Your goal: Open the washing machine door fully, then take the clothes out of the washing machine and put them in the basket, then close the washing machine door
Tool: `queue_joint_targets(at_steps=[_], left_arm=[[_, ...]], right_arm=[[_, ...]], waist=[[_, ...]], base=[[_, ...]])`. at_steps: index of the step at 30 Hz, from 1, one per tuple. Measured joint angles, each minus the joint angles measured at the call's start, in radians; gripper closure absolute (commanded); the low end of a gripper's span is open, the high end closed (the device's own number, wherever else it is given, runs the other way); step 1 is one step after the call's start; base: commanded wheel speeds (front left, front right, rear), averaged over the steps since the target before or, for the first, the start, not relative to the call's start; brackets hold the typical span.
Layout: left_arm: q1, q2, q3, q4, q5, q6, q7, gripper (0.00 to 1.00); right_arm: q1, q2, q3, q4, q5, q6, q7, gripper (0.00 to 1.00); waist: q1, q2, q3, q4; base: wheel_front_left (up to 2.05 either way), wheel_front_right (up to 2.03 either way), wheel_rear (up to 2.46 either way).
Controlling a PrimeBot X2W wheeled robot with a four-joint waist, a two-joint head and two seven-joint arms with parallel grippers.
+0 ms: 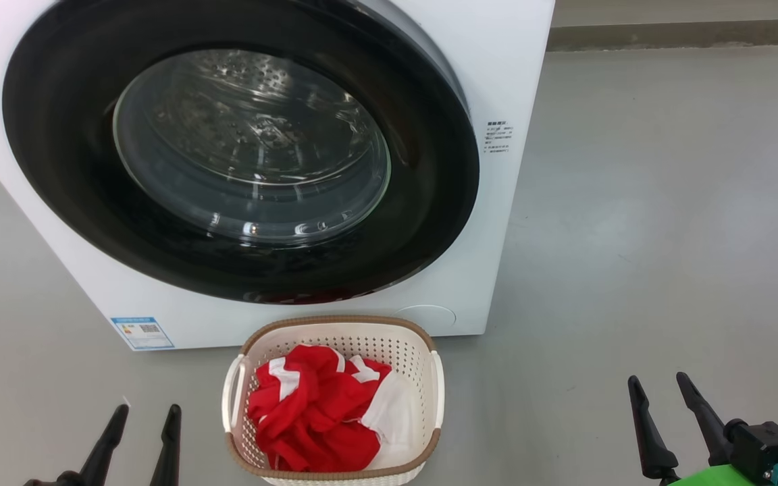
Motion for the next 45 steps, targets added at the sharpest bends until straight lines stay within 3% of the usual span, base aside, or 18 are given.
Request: queue_joint_targets(at_steps=[23,24,33,45], left_arm=[[0.000,-0.004,0.001,-0.005,0.000,0.000,0.000,0.00],[0.000,-0.004,0.002,-0.005,0.000,0.000,0.000,1.00],[0.002,-0.059,-0.020,0.082,-0.005,0.001,0.007,1.00],[0.001,-0.065,-0.017,0.083,-0.117,0.002,0.038,1.00]], right_arm=[[0.000,0.000,0.000,0.000,0.000,0.000,0.000,0.00],[0.000,0.000,0.000,-0.001,0.000,0.000,0.000,1.00],[0.001,0.022,0.000,0.091,0.000,0.000,0.002,1.00],[0.001,0.022,-0.002,0.089,0.124,0.000,0.037,1.00]], waist=[[0.0000,0.0000,0.002,0.006],[0.0000,0.0000,0.003,0.006],[0.0000,0.0000,0.004,0.007],[0.0001,0.0000,0.002,0.004]], base=[[0.00,0.00,0.00],[0.00,0.00,0.00],[0.00,0.00,0.00],[0.00,0.00,0.00]])
